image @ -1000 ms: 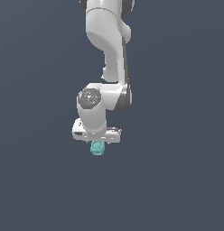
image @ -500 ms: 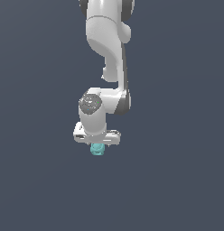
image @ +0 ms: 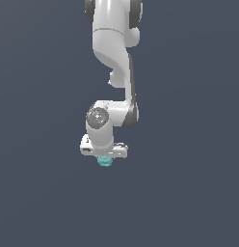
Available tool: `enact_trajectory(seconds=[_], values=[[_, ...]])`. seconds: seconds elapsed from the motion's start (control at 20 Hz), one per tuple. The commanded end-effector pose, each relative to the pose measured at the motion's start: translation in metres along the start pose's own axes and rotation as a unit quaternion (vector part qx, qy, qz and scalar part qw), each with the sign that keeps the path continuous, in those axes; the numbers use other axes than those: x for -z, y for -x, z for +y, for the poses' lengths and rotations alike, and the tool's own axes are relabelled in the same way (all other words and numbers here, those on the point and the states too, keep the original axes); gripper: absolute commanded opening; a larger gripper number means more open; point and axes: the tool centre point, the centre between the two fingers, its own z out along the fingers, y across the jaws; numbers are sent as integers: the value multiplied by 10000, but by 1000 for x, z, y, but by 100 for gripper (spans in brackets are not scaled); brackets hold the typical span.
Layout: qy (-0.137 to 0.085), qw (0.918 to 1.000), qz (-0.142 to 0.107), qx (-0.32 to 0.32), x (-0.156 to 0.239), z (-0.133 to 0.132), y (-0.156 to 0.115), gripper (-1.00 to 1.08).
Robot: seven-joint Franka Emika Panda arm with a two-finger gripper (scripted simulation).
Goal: Pick up the object and move it to a goal position.
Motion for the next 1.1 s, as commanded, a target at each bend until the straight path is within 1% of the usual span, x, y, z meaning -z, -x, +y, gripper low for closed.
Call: enact_trajectory(seconds=[0.0, 0.65, 0.85, 1.05], values=[[-2, 10000, 3, 4, 0, -1, 0, -100], [-2, 10000, 6, 4, 6, 1, 0, -100], [-2, 10000, 6, 4, 23, 4, -1, -100], [-2, 10000, 6, 4, 52, 11, -1, -100]])
